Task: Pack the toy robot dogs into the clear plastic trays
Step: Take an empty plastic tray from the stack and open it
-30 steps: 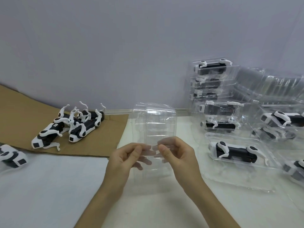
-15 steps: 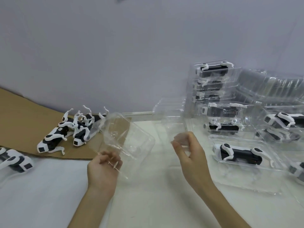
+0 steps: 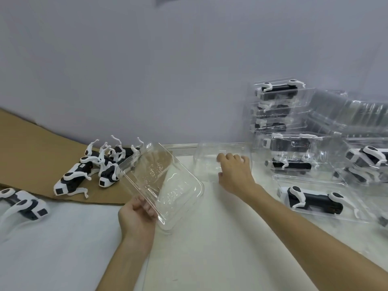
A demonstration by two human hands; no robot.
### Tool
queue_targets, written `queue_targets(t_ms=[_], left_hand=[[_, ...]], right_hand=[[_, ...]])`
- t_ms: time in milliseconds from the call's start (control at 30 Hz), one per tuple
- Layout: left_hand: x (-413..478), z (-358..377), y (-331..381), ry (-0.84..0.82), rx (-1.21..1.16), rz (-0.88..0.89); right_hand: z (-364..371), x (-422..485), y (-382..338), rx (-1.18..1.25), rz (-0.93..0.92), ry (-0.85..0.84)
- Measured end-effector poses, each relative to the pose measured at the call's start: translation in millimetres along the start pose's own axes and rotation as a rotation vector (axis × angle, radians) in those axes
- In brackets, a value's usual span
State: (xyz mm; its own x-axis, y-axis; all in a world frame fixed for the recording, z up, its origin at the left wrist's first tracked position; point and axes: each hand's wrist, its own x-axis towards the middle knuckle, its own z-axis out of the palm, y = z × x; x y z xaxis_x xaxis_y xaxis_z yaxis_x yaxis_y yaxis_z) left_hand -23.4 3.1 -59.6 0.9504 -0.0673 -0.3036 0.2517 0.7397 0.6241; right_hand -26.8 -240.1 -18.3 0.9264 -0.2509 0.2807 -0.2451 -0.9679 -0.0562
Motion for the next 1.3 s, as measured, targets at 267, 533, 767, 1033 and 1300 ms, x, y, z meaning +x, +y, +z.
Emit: queue_targets(t_ms=[267, 533, 767, 1033, 1300], left_hand=[[-3, 6, -4, -0.041, 0.235, -0.019], [-10, 11, -2, -0.243, 0.616, -0.071], [-8, 10, 13, -0.707, 1.086, -0.152], [-18, 8, 15, -0.773, 1.136, -0.125], [-14, 4, 20, -0.243, 0.9, 0.22]], right_hand=[[-35, -43, -20, 1.271, -0.032, -0.178], [-16, -98, 1, 1.426, 0.095, -0.189], [-29, -101, 21, 1.605, 0.185, -0.252], [-17, -101, 13, 1.431, 0.007, -0.483], [-16, -100, 24, 1.512, 0.201, -0.157]])
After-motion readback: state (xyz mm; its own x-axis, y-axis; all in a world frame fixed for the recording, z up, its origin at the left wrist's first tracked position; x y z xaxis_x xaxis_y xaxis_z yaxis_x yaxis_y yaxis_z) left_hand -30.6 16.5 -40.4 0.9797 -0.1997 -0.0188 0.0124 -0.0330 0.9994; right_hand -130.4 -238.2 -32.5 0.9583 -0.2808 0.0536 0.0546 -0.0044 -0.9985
